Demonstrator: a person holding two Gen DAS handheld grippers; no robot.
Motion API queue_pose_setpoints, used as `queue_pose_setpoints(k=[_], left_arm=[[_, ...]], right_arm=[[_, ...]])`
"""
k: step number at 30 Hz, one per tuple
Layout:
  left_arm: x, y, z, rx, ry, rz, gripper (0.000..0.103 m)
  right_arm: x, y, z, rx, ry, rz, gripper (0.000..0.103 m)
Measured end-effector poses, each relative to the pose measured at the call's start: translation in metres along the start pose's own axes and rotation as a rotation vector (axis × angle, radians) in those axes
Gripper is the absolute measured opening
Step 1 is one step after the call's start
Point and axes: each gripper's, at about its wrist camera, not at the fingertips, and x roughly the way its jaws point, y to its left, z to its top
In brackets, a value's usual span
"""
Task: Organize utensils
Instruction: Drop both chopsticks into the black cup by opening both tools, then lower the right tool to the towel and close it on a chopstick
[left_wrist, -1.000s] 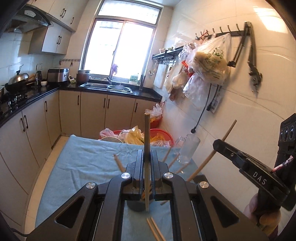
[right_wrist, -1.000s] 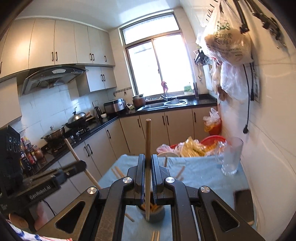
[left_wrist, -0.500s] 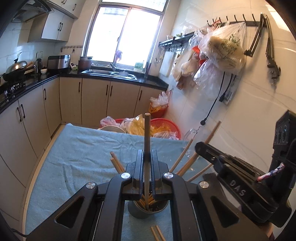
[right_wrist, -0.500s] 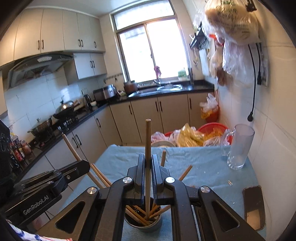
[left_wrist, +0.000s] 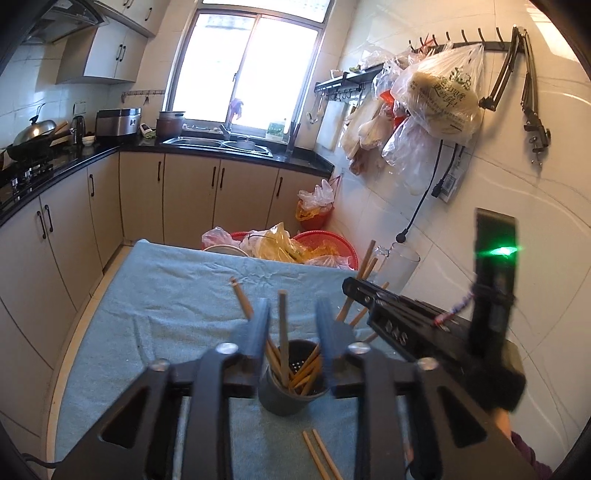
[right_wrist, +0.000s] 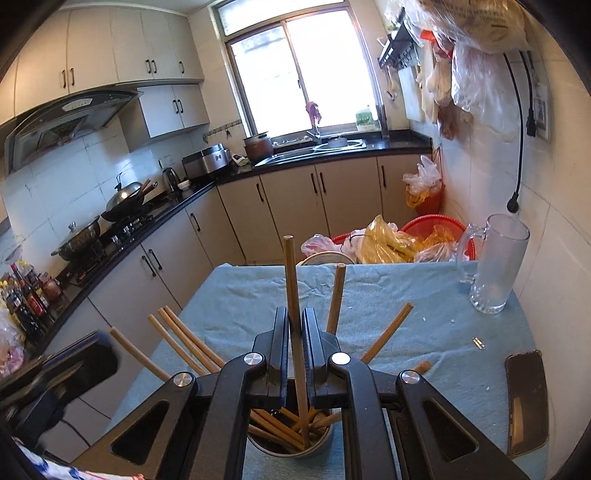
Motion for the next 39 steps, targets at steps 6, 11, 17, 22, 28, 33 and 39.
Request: queue_pose_setpoints(k=[6,11,17,22,28,33,39], left_arm=[[-0.028,0.009,-0.007,-0.02,-0.021,0.0,0.035],[-0.054,0.015,-0.014,-0.035,-0.062,0.023,0.042],[-0.078,0.018,-0.029,0.014,-0.098,0.123,0.054],[-0.086,0.022,-0.05,0.013,-0.06,0.162,0.056],[-0.091,0.024,-0.085,0.008,-0.025,0.219,0.058],[-0.093,0.027,-0.115,0.023,-0.019,0.333,0.06],[-0.089,0.036,-0.139,0.015,0.038,0.376,0.06]], right_arm=[[0.006,-0.004,0.004,0.046,0.02,0.069,0.018],[-0.004,-0.003,0.005,0.068,-0.004,0.103,0.025],[-0.039,-0.002,-0.004,0.06,-0.041,0.109,0.035],[-0.072,-0.003,-0.033,0.036,-0.05,0.096,0.046],[-0.092,-0.013,-0.09,0.031,-0.007,0.042,0.052],[-0.088,-0.03,-0.145,0.07,0.077,0.019,0.052],[-0.084,-0.044,-0.195,0.105,0.155,-0.023,0.052]])
